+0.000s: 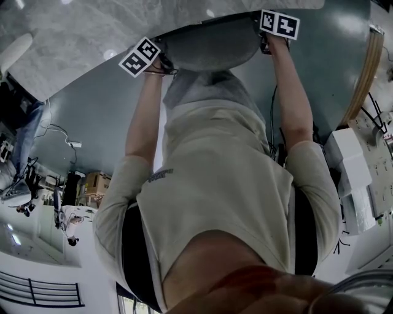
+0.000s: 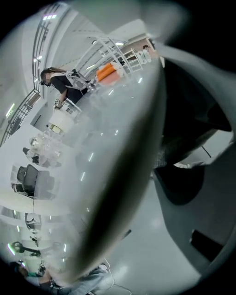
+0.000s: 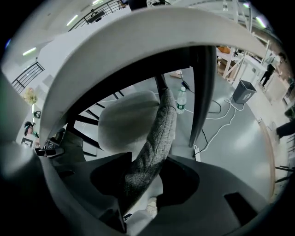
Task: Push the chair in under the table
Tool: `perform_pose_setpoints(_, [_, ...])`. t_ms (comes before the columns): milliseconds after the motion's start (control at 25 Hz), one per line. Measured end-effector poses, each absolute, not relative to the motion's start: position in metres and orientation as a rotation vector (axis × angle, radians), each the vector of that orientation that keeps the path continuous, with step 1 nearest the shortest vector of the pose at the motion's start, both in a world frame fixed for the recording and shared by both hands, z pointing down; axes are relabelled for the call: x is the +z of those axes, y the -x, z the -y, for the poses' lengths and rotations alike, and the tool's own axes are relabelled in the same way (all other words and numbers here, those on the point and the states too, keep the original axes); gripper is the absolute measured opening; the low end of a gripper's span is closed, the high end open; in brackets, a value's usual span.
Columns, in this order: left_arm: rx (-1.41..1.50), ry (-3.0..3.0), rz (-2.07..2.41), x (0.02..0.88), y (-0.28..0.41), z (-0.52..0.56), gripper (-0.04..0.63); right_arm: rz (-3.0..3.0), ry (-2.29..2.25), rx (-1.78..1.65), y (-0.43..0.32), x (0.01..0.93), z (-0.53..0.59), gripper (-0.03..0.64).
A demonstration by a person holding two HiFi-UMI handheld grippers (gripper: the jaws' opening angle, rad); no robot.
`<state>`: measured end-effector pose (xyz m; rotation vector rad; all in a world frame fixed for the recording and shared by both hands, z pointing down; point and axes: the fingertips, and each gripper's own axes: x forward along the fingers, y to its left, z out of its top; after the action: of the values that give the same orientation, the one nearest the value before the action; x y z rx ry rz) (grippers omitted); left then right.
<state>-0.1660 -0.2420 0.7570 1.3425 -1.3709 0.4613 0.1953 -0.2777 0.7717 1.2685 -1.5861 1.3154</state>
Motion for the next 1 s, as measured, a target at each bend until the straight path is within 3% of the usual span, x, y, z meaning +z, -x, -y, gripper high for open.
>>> perform_pose_setpoints(1000, [0.496, -1.300, 1.345, 0.748, 0.168, 0.234, 0.227, 1.501, -1.247, 1.234, -0.199, 0.758, 0.279, 0.247])
